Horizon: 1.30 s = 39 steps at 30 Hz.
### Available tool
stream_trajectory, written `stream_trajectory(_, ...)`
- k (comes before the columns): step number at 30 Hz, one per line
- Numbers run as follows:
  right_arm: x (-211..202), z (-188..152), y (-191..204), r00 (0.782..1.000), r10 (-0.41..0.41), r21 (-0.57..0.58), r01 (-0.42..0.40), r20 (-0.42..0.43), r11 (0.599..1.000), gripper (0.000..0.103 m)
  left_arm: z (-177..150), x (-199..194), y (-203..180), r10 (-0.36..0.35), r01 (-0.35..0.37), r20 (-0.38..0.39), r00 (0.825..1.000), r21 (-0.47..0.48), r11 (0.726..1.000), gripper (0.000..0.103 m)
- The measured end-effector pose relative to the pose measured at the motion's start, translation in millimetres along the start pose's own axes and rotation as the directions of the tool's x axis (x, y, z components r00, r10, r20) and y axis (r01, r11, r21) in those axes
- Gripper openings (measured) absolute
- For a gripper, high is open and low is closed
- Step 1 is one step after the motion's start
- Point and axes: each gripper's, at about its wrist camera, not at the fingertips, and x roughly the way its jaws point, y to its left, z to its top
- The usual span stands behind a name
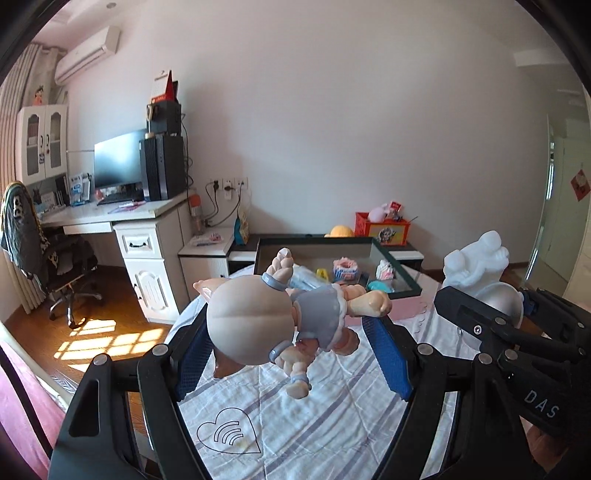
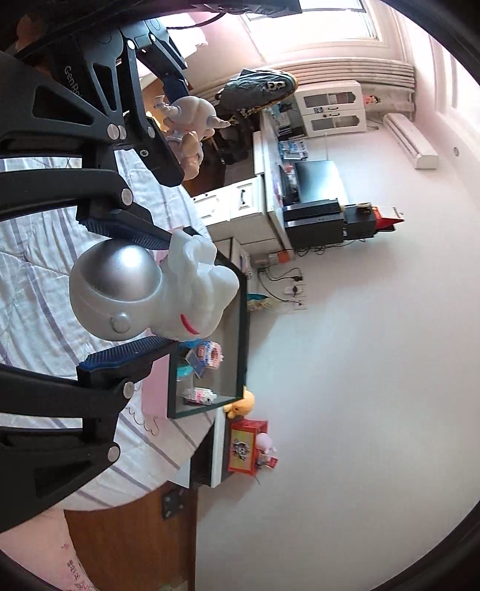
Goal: Organize rigid objects
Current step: 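Lift the doll and astronaut figure over to the pink box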
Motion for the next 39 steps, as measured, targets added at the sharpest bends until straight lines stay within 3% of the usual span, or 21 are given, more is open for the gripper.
stream_trajectory(11,-100.4,20.3,34.5,0.983,-0.036,-0.052,0.047,0.180,0.998,0.050,18.3,-109.4,-12.1,0.036,-0.044,0.201,0.979,0.039,0.998,0.079)
stream_trajectory(19,-137.8,23.5,51.4,0.970,-0.042,-0.078,0.063,0.239,0.995,0.050,18.7,-151.9,-15.5,0.054,-0.068,0.272,0.961,0.043,0.997,0.079)
stream_trajectory(30,-135.4,19.0,43.4,0.970,-0.040,-0.083,0.061,0.240,0.995,0.050,17.2,-151.4,-13.9,0.054,-0.065,0.264,0.963,0.036,0.997,0.079)
stream_trajectory(39,-90.8,21.0,24.4,0.983,-0.039,-0.070,0.052,0.180,0.996,0.050,20.9,-92.1,-16.0,0.046,-0.057,0.189,0.981,0.053,0.997,0.079)
